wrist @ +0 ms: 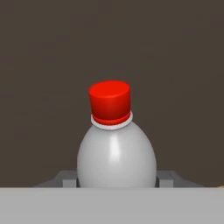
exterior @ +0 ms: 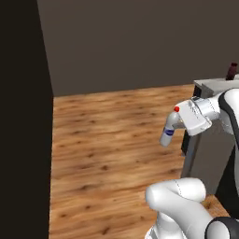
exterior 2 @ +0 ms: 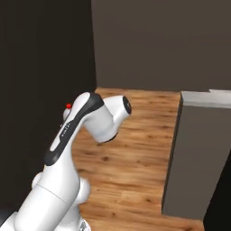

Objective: Place the drinks on the dining counter in a tight cluster.

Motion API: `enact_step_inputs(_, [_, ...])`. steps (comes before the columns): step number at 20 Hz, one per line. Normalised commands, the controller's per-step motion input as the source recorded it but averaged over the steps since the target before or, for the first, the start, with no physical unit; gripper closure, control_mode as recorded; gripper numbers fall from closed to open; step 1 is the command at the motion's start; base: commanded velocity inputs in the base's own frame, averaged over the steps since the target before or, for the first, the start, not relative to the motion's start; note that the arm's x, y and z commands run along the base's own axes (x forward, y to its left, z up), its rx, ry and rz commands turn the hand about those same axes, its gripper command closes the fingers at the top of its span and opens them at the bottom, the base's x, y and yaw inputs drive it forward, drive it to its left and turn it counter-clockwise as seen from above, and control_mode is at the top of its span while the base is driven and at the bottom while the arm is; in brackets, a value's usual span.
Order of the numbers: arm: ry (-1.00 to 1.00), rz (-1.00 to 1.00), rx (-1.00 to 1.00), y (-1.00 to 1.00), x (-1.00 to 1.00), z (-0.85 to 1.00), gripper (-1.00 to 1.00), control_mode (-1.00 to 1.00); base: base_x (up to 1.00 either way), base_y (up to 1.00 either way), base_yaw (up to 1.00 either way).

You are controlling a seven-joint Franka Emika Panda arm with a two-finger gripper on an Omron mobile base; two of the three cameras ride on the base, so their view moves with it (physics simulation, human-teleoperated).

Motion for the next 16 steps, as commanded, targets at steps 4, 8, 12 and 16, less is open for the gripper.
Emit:
enact_step_inputs(4, [0.0, 0.0, 0.0, 0.0, 0.0, 0.0, 1.0, 1.0, 1.0, 1.0, -0.41])
enact_step_inputs(8, [0.0, 0.0, 0.0, 0.0, 0.0, 0.0, 1.0, 1.0, 1.0, 1.0, -0.41])
enact_step_inputs(12, [0.0, 0.0, 0.0, 0.0, 0.0, 0.0, 1.0, 1.0, 1.0, 1.0, -0.42])
enact_step_inputs(16, [0.0, 0.0, 0.0, 0.0, 0.0, 0.0, 1.0, 1.0, 1.0, 1.0, -0.41])
